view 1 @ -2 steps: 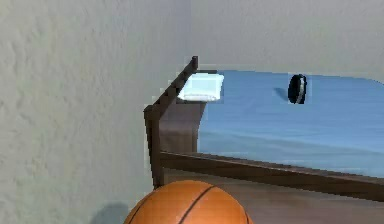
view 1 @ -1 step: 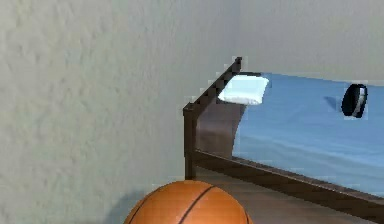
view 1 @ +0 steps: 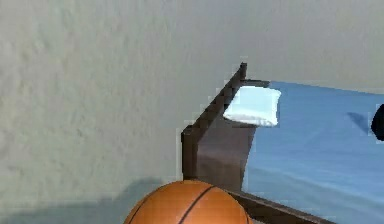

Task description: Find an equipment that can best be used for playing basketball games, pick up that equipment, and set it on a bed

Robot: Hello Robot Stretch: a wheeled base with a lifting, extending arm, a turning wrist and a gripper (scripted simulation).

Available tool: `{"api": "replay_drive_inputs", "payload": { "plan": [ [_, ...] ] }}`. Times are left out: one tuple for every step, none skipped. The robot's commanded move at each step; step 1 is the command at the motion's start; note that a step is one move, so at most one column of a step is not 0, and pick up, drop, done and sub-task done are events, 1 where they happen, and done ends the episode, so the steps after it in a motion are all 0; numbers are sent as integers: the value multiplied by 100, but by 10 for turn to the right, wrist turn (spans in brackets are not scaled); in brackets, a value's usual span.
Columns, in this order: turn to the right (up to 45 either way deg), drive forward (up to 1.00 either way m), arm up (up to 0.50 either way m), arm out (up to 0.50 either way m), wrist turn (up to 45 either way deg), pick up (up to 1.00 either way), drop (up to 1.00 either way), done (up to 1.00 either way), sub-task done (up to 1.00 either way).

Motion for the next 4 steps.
{"api": "replay_drive_inputs", "payload": {
  "plan": [
    [450, 0, 0, 0, 0, 0, 0, 0, 0],
    [450, 0, 0, 0, 0, 0, 0, 0, 0],
    [60, 0, 0, 0, 0, 0, 0, 0, 0],
    [0, 25, 0, 0, 0, 0, 0, 0, 0]
  ]
}}
